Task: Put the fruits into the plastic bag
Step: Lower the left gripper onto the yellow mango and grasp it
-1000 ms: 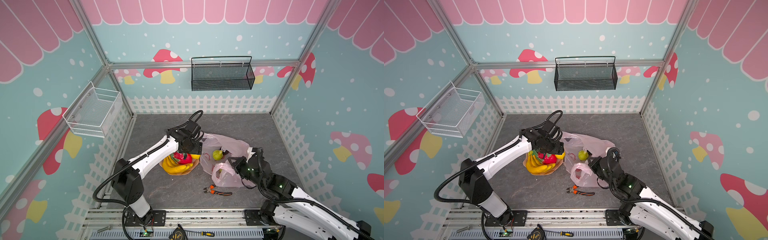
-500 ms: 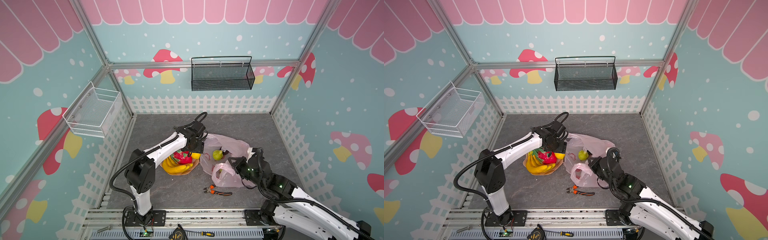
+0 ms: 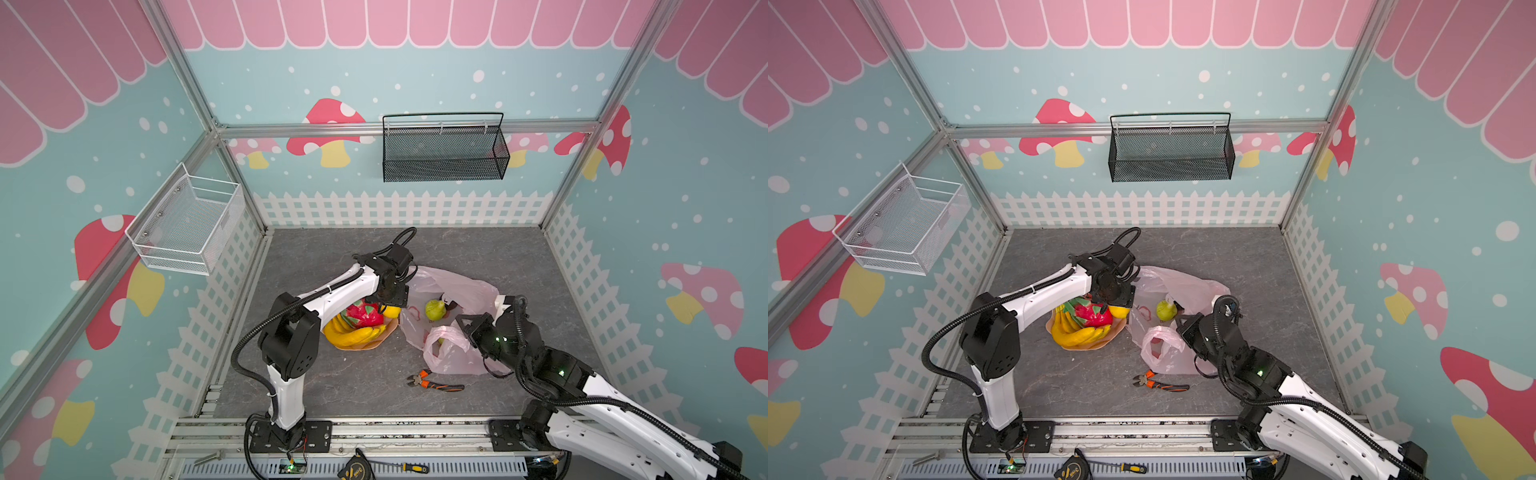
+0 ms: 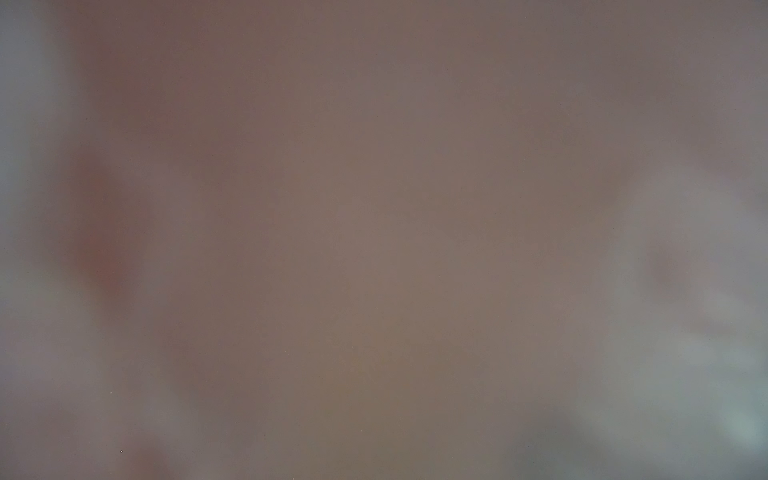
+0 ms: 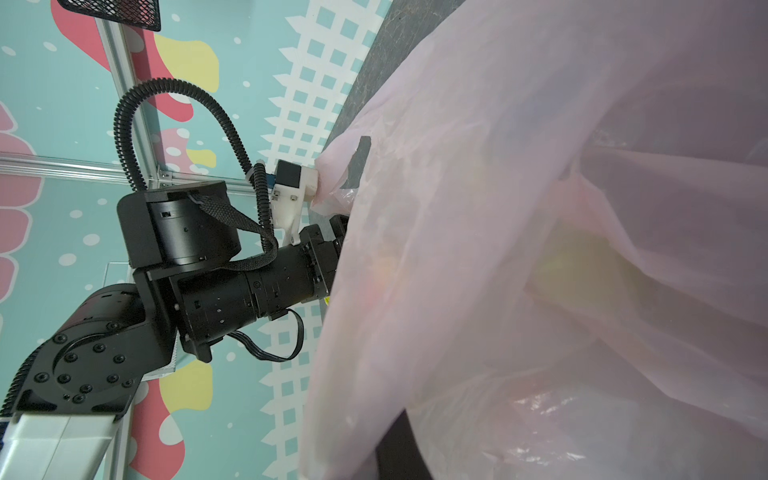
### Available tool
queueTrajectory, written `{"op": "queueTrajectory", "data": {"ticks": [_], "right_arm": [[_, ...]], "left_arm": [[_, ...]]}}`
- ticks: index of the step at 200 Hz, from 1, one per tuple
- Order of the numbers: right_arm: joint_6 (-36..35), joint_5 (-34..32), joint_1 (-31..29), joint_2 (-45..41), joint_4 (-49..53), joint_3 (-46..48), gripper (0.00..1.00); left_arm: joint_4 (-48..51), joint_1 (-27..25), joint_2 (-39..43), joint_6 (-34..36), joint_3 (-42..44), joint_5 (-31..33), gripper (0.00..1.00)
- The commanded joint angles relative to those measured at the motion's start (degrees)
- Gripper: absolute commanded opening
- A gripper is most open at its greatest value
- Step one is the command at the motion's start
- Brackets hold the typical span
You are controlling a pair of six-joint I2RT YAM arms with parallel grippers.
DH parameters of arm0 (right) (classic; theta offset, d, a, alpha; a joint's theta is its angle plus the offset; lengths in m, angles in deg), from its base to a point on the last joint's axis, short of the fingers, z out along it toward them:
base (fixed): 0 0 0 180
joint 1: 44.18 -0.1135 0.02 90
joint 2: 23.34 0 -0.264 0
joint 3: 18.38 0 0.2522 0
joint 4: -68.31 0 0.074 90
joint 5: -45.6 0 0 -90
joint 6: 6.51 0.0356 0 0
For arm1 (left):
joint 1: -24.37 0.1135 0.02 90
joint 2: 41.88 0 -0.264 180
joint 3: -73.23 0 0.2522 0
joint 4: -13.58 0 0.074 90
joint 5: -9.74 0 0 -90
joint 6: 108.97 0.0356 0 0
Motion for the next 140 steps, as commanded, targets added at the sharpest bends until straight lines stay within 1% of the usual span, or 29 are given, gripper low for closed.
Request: {"op": "queueTrajectory", "data": {"ticks": [1,57,121,140], "right_arm": [[0.4,-1.1,0.2,-0.3,0.3,-1.5,0.0],[0.3,-1.0,0.1,0.0,0.3,-1.8,0.0],[0.4,-0.9,0.1,-0.1,0.4,-1.7,0.0],[0.4,-0.9,0.2,-0.1,0.6,-1.8,0.0]], "left_arm": [[-0.3,0.2,-0.5,1.2,-0.4,0.0,0.76],[-0.6,0.2,1.7,1.2,-0.2,-0.7,0.58],[0.9,0.3,9.4,0.3,-2.1,-2.3,0.53],[1.3,0.3,12.0,-0.2,-2.5,-3.5,0.53]]}}
